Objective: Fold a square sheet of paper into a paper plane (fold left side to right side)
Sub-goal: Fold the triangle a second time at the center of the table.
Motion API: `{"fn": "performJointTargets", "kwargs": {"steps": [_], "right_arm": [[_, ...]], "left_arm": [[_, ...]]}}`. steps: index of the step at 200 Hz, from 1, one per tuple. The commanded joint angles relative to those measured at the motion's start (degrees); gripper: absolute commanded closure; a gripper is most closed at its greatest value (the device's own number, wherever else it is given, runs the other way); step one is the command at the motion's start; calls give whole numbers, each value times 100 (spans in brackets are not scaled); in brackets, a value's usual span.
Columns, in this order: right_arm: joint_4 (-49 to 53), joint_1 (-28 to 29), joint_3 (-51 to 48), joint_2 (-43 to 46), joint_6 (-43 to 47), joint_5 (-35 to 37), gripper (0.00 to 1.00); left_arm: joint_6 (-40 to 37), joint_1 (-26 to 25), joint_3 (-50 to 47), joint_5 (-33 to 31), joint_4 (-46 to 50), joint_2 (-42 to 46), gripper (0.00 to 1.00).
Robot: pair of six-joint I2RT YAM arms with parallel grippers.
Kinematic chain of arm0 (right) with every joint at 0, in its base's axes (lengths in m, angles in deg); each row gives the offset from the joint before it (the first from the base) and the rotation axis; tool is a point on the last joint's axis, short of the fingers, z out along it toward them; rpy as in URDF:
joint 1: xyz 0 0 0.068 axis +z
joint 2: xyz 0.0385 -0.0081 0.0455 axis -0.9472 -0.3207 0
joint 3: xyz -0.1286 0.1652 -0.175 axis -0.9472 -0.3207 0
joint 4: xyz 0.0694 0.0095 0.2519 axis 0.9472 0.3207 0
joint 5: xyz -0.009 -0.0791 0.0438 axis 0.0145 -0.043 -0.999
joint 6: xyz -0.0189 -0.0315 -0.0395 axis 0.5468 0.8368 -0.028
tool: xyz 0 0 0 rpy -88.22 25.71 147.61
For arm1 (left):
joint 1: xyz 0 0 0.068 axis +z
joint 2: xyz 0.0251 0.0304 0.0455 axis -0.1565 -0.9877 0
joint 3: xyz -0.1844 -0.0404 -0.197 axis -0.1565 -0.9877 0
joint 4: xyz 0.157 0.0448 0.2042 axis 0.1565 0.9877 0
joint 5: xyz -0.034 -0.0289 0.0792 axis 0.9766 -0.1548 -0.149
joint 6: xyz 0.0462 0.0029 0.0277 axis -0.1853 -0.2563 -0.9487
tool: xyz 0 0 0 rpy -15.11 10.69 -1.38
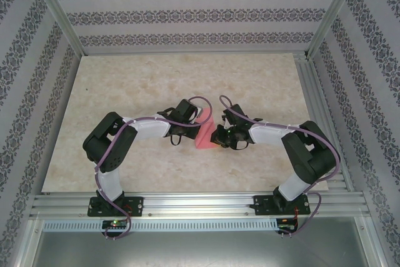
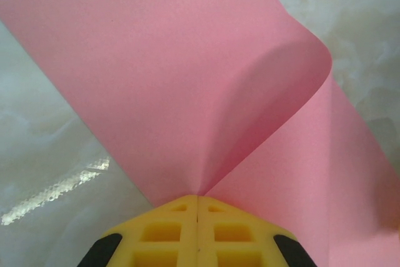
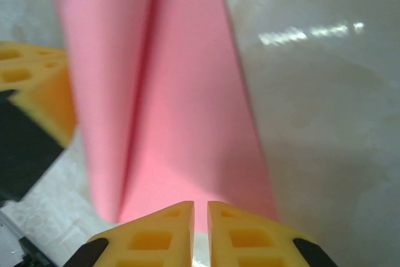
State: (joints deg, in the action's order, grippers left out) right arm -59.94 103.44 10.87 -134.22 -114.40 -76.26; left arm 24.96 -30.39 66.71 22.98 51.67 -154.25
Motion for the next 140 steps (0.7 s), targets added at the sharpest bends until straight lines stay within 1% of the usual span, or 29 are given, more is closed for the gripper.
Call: {"fn": "performJointTargets", "kwargs": {"steps": [1,56,140], "right_arm": [[-34,1,345,220,38,129,86],[-999,20,545,-344,-542,-127,87],[-1190,99,809,-814,-630,-204,87]], "left_arm": [[3,55,-89,12,-73,-59,96],[-6,55,-102,1,-62,-30,96],[-2,55,-89,13,-60,-29,96]]}}
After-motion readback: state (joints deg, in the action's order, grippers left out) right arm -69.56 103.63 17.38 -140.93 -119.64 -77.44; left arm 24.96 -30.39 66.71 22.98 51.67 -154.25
